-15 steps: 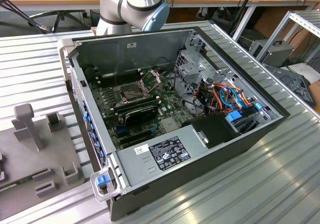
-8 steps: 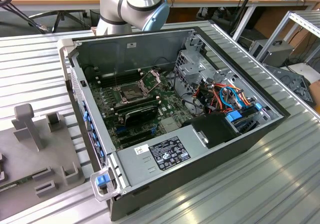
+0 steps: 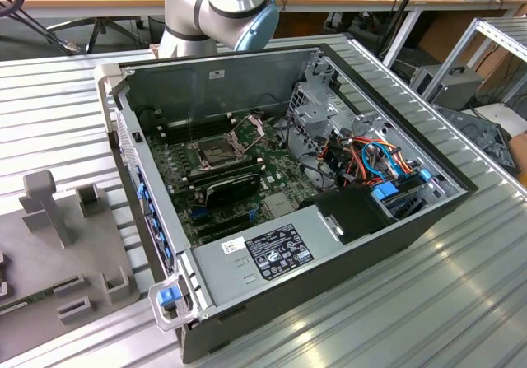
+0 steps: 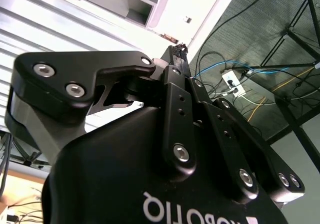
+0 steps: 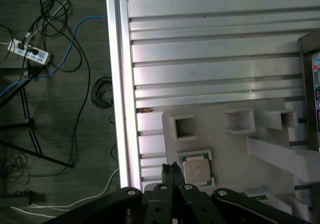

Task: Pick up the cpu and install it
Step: 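Reach for the cpu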

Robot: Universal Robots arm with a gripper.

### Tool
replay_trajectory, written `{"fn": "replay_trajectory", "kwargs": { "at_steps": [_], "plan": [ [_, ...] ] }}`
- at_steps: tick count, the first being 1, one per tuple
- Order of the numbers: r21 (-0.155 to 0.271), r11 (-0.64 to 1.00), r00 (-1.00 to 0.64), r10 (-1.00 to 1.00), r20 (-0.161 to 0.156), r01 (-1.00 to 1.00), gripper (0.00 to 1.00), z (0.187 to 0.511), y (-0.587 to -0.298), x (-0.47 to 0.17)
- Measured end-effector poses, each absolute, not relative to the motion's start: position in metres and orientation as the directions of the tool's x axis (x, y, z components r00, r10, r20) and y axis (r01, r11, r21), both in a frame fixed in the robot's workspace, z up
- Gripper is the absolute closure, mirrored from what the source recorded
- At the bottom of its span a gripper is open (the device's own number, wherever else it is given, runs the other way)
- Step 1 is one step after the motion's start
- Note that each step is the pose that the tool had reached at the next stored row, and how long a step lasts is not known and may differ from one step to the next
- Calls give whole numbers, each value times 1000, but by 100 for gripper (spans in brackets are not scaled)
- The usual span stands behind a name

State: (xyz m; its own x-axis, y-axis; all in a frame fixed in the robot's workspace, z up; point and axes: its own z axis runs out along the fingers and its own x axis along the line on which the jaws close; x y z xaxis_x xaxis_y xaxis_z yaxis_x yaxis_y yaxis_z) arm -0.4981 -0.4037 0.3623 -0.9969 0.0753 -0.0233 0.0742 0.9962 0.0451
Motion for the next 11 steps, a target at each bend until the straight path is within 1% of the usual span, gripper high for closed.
{"fn": "replay_trajectory", "kwargs": {
  "at_steps": [11],
  "plan": [
    [45,996,-997,75,-23,74,89,357,-404,-498]
  ]
}}
